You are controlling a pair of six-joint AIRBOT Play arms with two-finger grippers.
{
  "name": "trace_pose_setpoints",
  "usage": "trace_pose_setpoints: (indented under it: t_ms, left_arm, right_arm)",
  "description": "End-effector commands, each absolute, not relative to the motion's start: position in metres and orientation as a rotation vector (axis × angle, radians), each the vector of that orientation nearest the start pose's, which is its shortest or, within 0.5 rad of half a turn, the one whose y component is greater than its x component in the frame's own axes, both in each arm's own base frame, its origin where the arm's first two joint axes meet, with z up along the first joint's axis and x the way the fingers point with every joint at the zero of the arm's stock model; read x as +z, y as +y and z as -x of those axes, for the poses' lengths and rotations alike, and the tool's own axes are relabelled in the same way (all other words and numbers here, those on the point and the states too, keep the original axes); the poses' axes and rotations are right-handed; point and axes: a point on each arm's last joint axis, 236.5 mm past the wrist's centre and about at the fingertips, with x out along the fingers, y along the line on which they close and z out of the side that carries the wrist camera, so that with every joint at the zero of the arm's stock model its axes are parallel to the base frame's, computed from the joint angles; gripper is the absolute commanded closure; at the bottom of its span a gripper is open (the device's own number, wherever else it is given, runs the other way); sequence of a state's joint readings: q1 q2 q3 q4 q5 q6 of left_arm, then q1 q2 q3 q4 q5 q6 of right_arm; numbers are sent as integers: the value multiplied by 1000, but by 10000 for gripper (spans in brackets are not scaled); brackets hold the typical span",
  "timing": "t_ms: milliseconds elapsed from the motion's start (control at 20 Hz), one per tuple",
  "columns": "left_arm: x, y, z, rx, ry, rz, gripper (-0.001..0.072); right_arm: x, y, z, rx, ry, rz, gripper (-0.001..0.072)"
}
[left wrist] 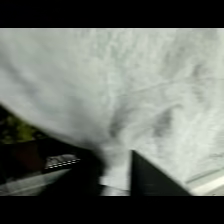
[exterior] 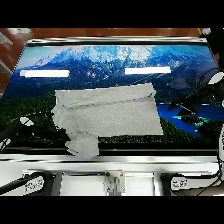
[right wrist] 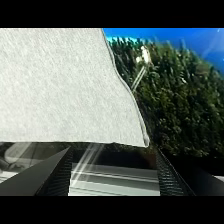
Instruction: Fold the shirts.
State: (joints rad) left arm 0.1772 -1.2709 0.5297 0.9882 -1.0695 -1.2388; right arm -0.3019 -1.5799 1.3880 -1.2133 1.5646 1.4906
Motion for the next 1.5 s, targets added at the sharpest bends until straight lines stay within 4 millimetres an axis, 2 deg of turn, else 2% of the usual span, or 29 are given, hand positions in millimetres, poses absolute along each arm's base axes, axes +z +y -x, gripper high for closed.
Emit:
trace_pose_setpoints:
  t_ms: [0,150,250,350,600,800,1100,1150,1300,1450]
  left_arm:
    - [-136,-76,-222,-269,1635,550,664]
    - [-134,-78,-222,-281,1631,548,670]
    - [-129,-79,-221,-290,1629,545,670]
    - [-125,-79,-222,-295,1614,538,670]
    - [-117,-79,-227,-294,1581,541,670]
    - [-110,-80,-232,-319,1540,527,670]
    - [-105,-81,-233,-323,1528,537,670]
    - [-104,-81,-234,-325,1526,535,670]
    - [-94,-79,-249,-331,1490,520,670]
    - [-62,-73,-284,-375,1362,431,671]
  right_arm:
    - [-24,-27,-351,79,1681,-514,87]
    - [-36,-43,-325,34,1778,-438,87]
    - [-48,-35,-305,99,1832,-486,87]
    - [-56,-20,-308,171,1788,-583,87]
    - [-91,-13,-303,130,1765,-593,86]
    - [-111,-7,-289,123,1818,-623,86]
    - [-133,29,-289,200,1868,-615,87]
    - [-135,35,-288,211,1879,-616,116]
    - [-135,37,-297,200,1839,-592,654]
    - [-110,40,-318,264,1703,-545,651]
